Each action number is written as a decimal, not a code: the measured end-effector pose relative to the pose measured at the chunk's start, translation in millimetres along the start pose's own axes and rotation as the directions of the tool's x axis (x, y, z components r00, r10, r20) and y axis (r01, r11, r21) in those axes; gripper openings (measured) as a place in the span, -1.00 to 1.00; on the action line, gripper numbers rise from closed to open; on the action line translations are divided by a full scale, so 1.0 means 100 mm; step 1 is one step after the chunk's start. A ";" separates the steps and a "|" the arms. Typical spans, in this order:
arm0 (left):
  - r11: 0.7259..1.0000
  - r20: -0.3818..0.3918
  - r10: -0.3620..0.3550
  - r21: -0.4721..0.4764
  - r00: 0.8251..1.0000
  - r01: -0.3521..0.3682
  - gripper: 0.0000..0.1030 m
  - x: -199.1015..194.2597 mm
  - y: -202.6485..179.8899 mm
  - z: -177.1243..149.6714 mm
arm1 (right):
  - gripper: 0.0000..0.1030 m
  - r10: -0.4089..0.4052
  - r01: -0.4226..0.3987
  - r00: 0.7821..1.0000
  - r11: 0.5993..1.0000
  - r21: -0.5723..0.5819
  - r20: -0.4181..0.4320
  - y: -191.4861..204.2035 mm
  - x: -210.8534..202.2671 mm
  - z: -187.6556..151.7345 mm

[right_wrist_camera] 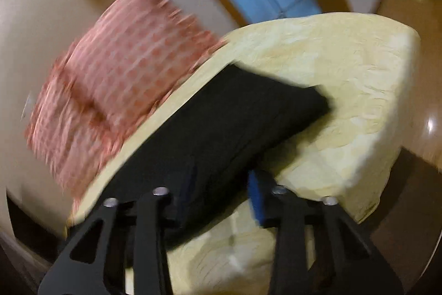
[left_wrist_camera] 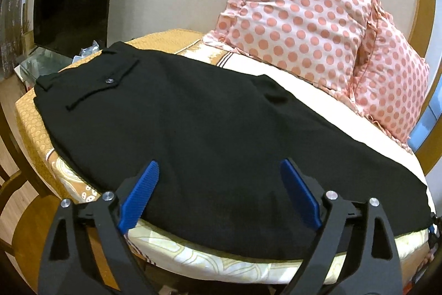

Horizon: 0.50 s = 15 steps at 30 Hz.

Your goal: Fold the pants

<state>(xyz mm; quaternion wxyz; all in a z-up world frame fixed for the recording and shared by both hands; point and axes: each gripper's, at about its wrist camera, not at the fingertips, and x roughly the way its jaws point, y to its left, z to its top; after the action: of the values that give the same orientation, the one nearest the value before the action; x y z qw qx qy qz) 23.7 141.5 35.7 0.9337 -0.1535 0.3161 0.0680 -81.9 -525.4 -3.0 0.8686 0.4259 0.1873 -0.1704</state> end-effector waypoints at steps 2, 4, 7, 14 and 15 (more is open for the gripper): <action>1.000 0.003 -0.019 0.009 1.000 0.019 0.79 0.00 0.01 -0.02 | -0.45 -0.013 0.012 1.000 0.999 0.035 0.020 -0.06 0.00 0.06; 0.999 -0.002 -0.039 0.019 0.999 0.039 0.86 0.03 0.03 -0.04 | -0.58 -0.065 0.065 0.998 0.998 -0.002 0.026 -0.05 0.01 0.10; 0.998 -0.003 -0.042 0.050 0.999 0.042 0.91 0.05 0.00 -0.07 | -0.91 -0.016 0.016 0.999 1.000 0.007 0.051 0.01 -0.06 0.14; 0.995 0.027 -0.080 0.063 0.996 0.078 0.95 0.05 0.01 -0.11 | -0.91 0.200 -0.176 0.979 0.932 -0.317 0.043 1.46 -0.10 0.00; 0.995 0.029 -0.079 0.064 0.996 0.077 0.96 0.05 0.01 -0.11 | -0.91 0.266 -0.248 0.964 0.898 -0.365 -0.001 1.78 -0.09 -0.13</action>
<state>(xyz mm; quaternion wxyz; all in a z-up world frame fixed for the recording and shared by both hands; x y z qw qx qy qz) 20.7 138.7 24.3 0.9449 -0.1352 0.2971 0.0237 -10.6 -410.8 114.1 0.9512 0.2755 0.1365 -0.0274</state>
